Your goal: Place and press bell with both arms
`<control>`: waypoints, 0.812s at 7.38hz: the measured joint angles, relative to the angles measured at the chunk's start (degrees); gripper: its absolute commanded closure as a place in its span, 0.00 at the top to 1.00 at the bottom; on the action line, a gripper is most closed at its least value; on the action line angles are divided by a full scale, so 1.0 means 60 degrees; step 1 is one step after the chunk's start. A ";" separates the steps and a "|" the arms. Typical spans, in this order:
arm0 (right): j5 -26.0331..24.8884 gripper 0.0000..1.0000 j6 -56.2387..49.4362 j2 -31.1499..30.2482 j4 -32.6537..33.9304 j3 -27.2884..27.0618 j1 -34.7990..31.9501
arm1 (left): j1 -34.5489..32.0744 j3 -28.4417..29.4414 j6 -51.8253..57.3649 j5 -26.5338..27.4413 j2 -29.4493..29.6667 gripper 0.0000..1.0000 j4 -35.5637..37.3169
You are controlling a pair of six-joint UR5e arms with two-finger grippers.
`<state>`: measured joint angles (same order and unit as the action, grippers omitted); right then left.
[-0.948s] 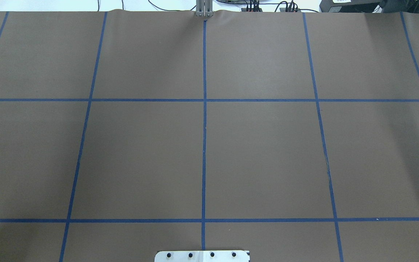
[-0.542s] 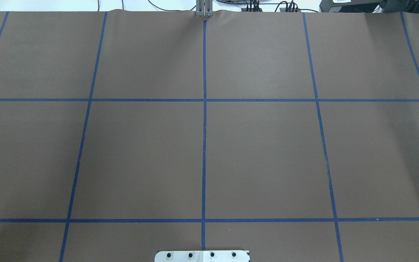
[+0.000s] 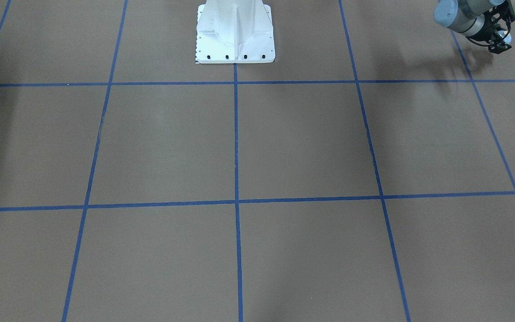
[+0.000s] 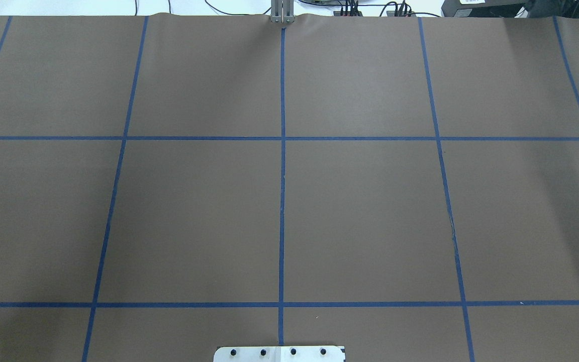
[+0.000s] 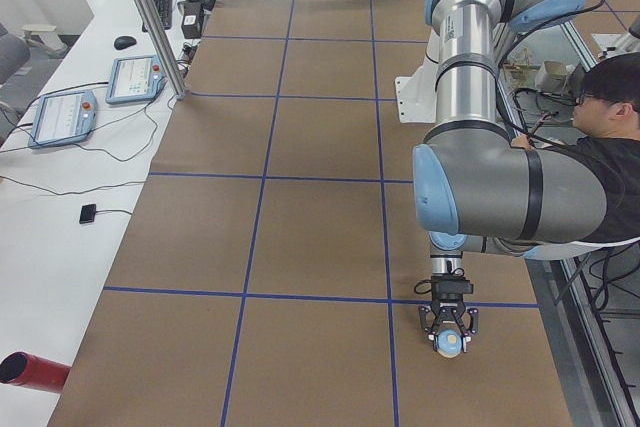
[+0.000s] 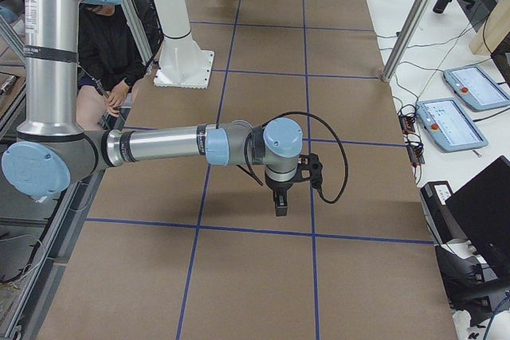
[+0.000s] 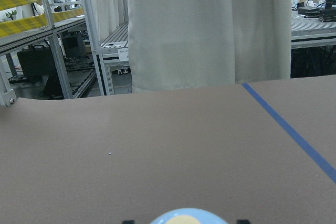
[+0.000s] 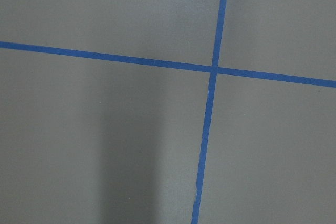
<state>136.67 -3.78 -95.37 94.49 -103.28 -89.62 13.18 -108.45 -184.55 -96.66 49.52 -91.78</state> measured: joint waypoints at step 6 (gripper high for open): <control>0.0016 1.00 0.0002 0.0001 0.0013 0.0085 0.0006 | -0.1140 -0.4445 0.3237 -0.1347 -0.0757 0.00 0.2616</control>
<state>136.77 -3.76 -95.36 94.57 -102.77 -89.58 6.34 -135.12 -165.13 -104.74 44.98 -76.09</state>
